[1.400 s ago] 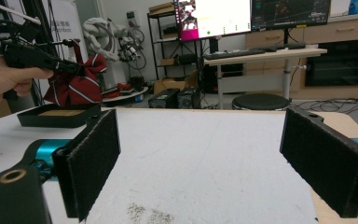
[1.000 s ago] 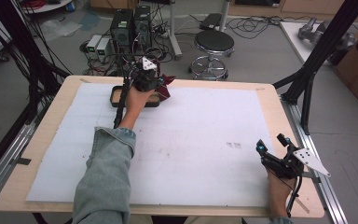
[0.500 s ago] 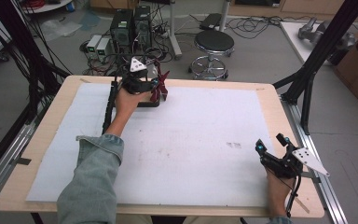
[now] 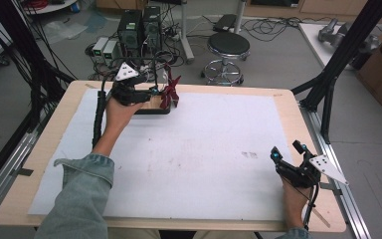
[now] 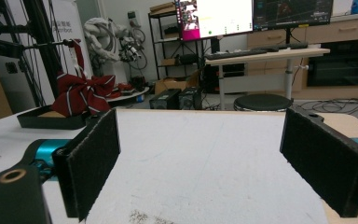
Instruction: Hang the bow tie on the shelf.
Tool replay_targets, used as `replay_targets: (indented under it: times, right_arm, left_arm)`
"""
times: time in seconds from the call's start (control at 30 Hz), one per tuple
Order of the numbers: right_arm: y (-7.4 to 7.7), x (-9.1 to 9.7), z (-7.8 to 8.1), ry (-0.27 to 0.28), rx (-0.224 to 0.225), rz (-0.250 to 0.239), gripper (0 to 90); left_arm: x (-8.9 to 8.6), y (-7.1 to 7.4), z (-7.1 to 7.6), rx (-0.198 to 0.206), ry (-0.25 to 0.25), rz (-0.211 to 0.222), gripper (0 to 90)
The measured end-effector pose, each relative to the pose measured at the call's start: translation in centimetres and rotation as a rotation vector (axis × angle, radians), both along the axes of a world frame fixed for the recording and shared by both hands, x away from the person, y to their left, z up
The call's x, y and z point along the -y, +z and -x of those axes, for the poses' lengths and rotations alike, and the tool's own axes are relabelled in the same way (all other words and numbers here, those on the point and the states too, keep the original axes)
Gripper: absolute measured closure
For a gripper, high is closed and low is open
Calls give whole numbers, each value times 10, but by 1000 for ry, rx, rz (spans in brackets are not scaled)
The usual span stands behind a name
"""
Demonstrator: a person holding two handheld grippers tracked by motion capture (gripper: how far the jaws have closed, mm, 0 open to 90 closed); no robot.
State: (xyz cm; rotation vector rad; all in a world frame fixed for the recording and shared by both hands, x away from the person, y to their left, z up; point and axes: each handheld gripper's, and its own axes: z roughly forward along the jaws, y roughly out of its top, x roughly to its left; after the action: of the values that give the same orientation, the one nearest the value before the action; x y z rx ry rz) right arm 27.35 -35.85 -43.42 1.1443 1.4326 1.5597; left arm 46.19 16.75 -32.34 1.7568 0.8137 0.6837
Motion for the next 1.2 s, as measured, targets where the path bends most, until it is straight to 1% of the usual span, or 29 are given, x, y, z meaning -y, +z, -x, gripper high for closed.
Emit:
replay_targets:
  times: [0.3,0.4,0.47,0.5,0.73,0.9,0.97,1.1,1.2]
  right_arm:
    - [0,-2,-1,-1,-3,6,111]
    - [-1,-2,-1,-1,-3,8,111]
    - [-1,-2,-1,-2,-5,6,111]
    - [-1,-2,-1,-2,-5,8,112]
    - [-1,-2,0,-2,-3,14,111]
    - [0,-3,0,-2,-3,14,111]
    - [-1,-3,0,-3,-4,14,111]
    - [-1,-2,0,-5,-4,17,112]
    - [-1,-2,0,-6,-6,16,111]
  left_arm:
    - [-26,9,33,47,-3,36,275]
    - [-34,10,43,46,-1,46,253]
    - [-38,10,49,43,7,59,216]
    - [-40,9,53,44,6,66,206]
    - [-56,5,75,67,15,69,193]
    - [-68,1,88,75,25,93,187]
    - [-73,-1,94,82,40,92,186]
    - [-82,-5,105,102,63,107,180]
    - [-90,-10,115,101,82,111,179]
